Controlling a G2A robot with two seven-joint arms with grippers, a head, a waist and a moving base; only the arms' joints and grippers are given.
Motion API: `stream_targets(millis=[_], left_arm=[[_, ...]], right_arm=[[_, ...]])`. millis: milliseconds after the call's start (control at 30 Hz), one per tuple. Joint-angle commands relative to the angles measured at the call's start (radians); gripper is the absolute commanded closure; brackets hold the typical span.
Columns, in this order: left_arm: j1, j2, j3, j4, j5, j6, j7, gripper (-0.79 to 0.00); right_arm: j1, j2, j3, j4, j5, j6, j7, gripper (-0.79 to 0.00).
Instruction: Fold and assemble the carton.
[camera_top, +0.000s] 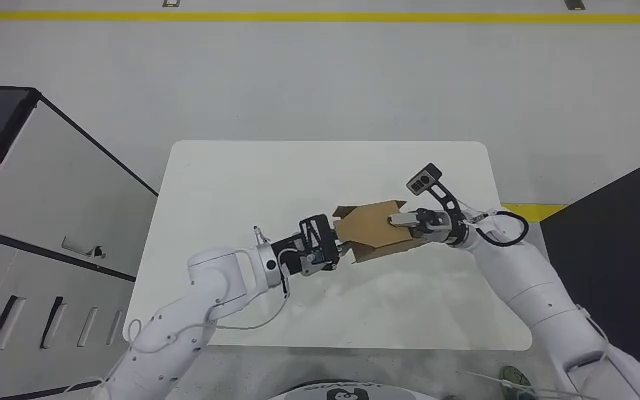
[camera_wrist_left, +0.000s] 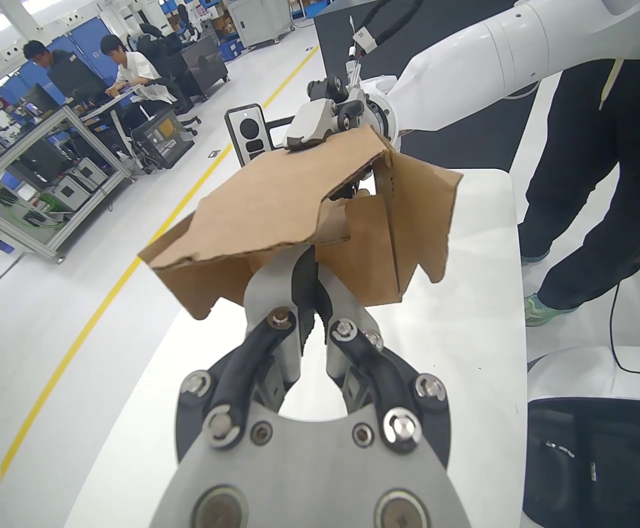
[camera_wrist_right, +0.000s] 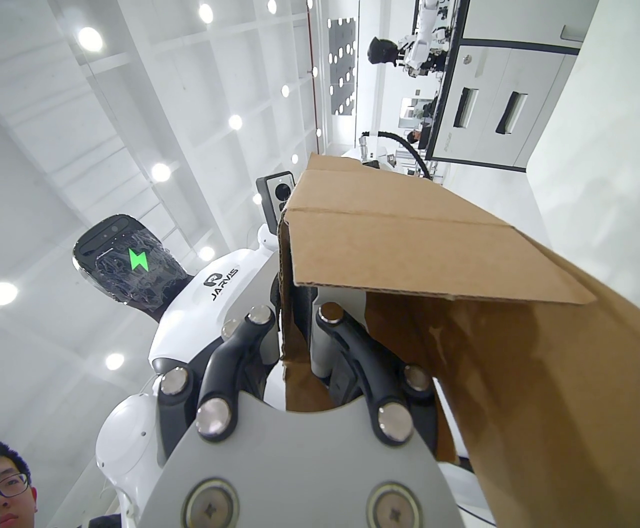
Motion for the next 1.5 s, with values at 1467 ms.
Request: stream_targets(millis=[1467], left_arm=[[0.081, 0.014, -0.056, -0.065, 0.047, 0.09, 0.112, 0.0]], right_arm=[[-0.09, -0.009, 0.145, -0.007, -0.046, -0.069, -0.208, 0.0]])
